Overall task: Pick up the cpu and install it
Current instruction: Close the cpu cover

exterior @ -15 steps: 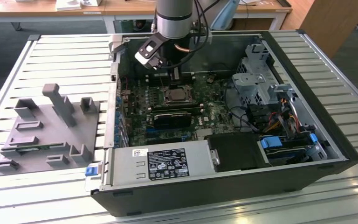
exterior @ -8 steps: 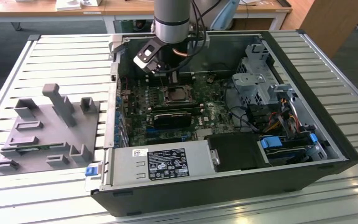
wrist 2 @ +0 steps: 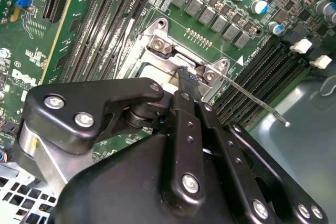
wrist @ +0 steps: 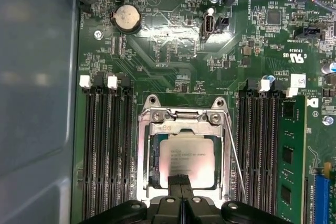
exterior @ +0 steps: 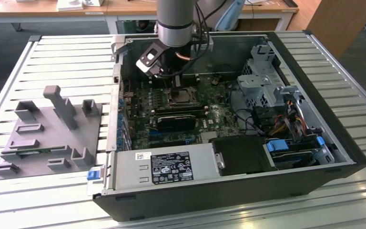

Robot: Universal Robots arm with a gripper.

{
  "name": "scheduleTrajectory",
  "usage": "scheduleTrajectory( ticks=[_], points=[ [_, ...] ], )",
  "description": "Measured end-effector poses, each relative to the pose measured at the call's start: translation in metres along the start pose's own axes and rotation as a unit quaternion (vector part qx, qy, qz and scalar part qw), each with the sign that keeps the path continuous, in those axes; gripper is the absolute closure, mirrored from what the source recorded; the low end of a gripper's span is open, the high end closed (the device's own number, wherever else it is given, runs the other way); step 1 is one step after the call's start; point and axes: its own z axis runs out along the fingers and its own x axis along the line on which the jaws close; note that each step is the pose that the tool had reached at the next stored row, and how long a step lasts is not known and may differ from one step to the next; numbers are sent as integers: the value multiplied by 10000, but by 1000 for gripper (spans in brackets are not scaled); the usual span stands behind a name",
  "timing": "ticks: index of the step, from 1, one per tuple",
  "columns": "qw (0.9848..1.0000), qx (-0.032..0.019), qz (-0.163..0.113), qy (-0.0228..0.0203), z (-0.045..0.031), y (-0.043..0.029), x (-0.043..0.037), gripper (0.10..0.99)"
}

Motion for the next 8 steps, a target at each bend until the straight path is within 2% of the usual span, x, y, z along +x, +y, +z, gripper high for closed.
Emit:
scheduleTrajectory(
  ticks=[3, 8],
  points=[
    [10000, 1, 0, -22, 17, -1, 0, 980],
    [10000, 5, 0, -31, 45, 7, -1, 980]
  ],
)
